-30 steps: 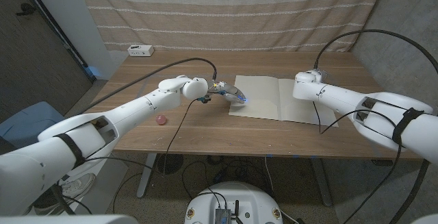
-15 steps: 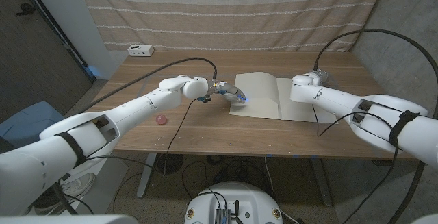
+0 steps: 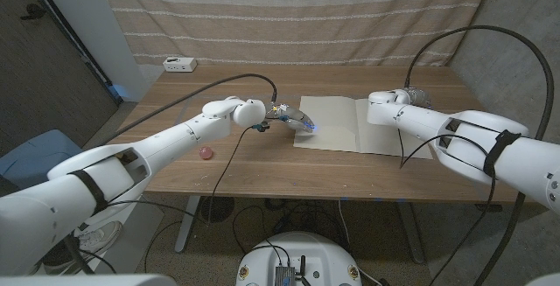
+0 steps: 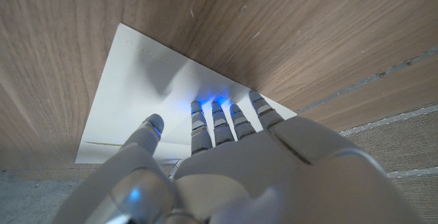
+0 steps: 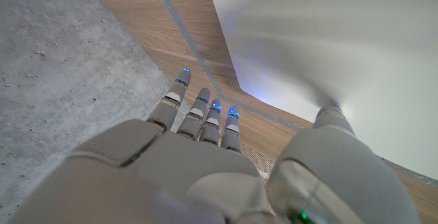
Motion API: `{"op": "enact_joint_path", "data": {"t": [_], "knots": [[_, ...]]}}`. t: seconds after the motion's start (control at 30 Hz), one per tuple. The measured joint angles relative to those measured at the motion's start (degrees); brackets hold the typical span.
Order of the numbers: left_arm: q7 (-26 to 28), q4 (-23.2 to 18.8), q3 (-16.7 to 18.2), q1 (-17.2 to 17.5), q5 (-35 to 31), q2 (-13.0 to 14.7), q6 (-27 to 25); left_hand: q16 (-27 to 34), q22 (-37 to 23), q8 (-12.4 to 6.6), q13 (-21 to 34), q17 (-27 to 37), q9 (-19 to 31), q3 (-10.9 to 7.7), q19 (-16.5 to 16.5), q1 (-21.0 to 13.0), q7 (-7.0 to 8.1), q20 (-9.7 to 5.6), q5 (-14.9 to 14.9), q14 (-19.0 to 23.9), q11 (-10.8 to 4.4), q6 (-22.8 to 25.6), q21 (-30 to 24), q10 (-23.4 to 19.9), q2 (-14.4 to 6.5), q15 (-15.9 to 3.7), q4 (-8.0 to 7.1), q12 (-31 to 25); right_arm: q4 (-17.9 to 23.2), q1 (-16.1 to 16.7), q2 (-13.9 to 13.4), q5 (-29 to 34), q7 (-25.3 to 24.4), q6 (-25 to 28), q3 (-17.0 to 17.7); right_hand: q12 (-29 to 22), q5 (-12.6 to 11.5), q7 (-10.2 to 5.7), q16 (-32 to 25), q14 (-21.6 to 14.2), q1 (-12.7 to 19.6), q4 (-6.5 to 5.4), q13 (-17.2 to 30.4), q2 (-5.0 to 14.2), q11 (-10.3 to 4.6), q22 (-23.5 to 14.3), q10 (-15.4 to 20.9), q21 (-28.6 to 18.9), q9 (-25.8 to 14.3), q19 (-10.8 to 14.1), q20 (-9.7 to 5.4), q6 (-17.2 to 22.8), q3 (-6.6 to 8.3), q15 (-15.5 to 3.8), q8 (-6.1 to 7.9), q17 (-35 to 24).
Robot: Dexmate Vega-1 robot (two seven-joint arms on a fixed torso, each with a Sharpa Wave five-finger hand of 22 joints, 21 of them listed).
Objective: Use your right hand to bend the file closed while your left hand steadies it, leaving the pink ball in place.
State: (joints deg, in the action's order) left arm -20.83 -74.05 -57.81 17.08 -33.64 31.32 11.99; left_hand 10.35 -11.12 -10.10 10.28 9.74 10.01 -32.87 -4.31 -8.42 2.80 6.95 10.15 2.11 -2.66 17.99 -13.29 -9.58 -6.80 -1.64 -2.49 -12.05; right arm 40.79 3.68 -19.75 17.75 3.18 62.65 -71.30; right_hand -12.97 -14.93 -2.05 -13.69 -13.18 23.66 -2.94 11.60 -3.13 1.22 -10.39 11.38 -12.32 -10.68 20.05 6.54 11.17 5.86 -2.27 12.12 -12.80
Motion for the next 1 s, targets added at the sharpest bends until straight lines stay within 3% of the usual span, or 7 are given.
{"op": "enact_joint_path", "data": {"t": [0.13, 0.17, 0.4, 0.47, 0.67, 0.87, 1.0], "knots": [[0.0, -0.4, 0.2, 0.2, 0.0, 0.3, 0.0, 0.0, 0.0, 0.00, 0.0, 0.0, 0.0, 0.15, 0.0, 0.0, 0.19, 0.00, 0.2, 0.0, 0.00, -0.4, 0.0, 0.0, 0.0, 0.00, -0.15, 0.0, -2.0, -0.5, 0.8, -0.7, 1.8, -1.6, -0.3, 1.4, -0.4, -0.72, 1.8, 4.8, -0.7, -0.43, 0.0, 0.69, -0.82, 0.0, -2.5, 1.3, 0.0, -3.4, 0.08, 0.7, -0.43, 0.37, 0.00, 0.0], [0.1, -0.5, 0.2, 0.3, 0.0, 0.3, 0.0, 0.0, 0.0, 0.01, 0.0, 0.0, 0.0, 0.15, 0.0, 0.0, 0.01, 0.00, 0.2, 0.0, 0.00, -0.6, 0.0, 0.0, 0.0, 0.00, -0.15, 0.0, -7.7, -2.0, 2.9, -1.0, 2.8, -2.5, -1.1, 1.5, -0.4, -0.81, 1.9, 5.5, -0.8, -0.67, 0.0, 0.82, -0.86, 0.0, -3.1, 1.3, 0.0, -4.1, 0.10, 1.3, -0.68, 0.45, 0.00, 0.0], [0.1, -0.9, 0.5, 0.6, 0.0, 0.6, 0.0, 0.0, 0.0, 0.11, 0.0, -0.2, 0.0, -0.06, 0.0, 0.0, 0.20, 0.00, 0.2, 0.0, 0.30, -0.8, 0.0, 0.3, 0.0, 0.00, -0.37, 0.0, -7.7, -2.0, 2.9, -2.1, 6.9, -5.6, -1.1, 1.5, -0.6, -0.73, 2.3, 7.5, -2.4, -1.42, -0.1, 1.76, -0.62, 0.0, -3.6, 1.5, 0.2, -5.8, -0.92, 6.5, -1.43, 0.91, 0.92, 0.0], [0.4, -1.0, 0.6, 0.6, -0.2, 0.7, 0.0, 0.0, 0.0, 0.11, 0.0, -0.2, 0.0, -0.06, 0.0, 0.3, 0.30, 0.00, 0.2, 0.0, 0.08, -0.9, 0.0, 0.5, 0.3, 0.00, -0.37, 0.4, -14.8, -4.1, 5.3, -2.2, 7.6, -6.1, -2.2, 0.9, -1.0, -1.47, 1.8, 6.6, -1.7, -1.04, -0.1, 2.45, -0.93, 0.0, -1.9, 1.2, 0.3, -5.2, -1.58, 9.5, -1.05, 0.37, 1.33, 0.3], [0.6, -1.2, 0.8, 0.8, -0.4, 0.7, 0.0, 0.0, 0.0, -0.01, 0.0, -0.2, 0.0, -0.06, -0.3, 0.3, 0.60, -0.31, 0.2, 0.0, -0.11, -1.2, 0.0, 0.7, 0.3, -0.03, -0.37, 0.5, -14.1, -4.0, 4.6, -2.3, 8.8, -5.6, -2.5, -0.1, -2.1, 0.37, 1.1, 2.6, 5.7, 3.03, -0.1, 5.98, -2.35, 0.3, 3.0, 0.4, 0.3, -2.7, -2.77, 15.2, 2.10, 0.08, 2.38, 1.3], [0.6, -1.5, 0.9, 0.9, -0.5, 0.8, 0.0, 0.0, 0.2, -0.13, 0.0, -0.1, 0.2, -0.06, -0.3, 0.7, 0.59, -0.31, 0.2, -0.6, -0.11, -1.8, 0.0, 1.3, 0.7, -0.02, -0.37, 0.6, -9.1, -2.8, 1.8, -1.2, 8.1, -3.5, -2.8, -1.2, -3.6, -0.69, -0.1, -4.0, 16.2, 9.77, -0.3, 6.79, -3.67, 0.3, 9.6, -0.3, 0.1, 1.8, -3.61, 26.7, 5.12, -0.02, 4.03, 1.5], [0.7, -1.6, 1.0, 1.0, -0.5, 0.8, 0.0, 0.0, 0.2, -0.24, 0.0, -0.1, 0.1, -0.06, -0.3, 0.7, 0.80, -0.32, 0.2, -0.6, -0.11, -2.0, 0.0, 1.3, 0.7, -0.02, -0.37, 0.8, -3.1, -1.4, -0.7, -0.2, 6.6, -2.5, -3.2, -1.5, -4.6, -1.90, -1.3, -8.5, 21.0, 11.89, -0.2, 6.15, -4.36, 0.2, 13.2, -0.8, -0.1, 4.5, -4.35, 33.2, 6.28, -0.19, 5.10, 1.1]]}}
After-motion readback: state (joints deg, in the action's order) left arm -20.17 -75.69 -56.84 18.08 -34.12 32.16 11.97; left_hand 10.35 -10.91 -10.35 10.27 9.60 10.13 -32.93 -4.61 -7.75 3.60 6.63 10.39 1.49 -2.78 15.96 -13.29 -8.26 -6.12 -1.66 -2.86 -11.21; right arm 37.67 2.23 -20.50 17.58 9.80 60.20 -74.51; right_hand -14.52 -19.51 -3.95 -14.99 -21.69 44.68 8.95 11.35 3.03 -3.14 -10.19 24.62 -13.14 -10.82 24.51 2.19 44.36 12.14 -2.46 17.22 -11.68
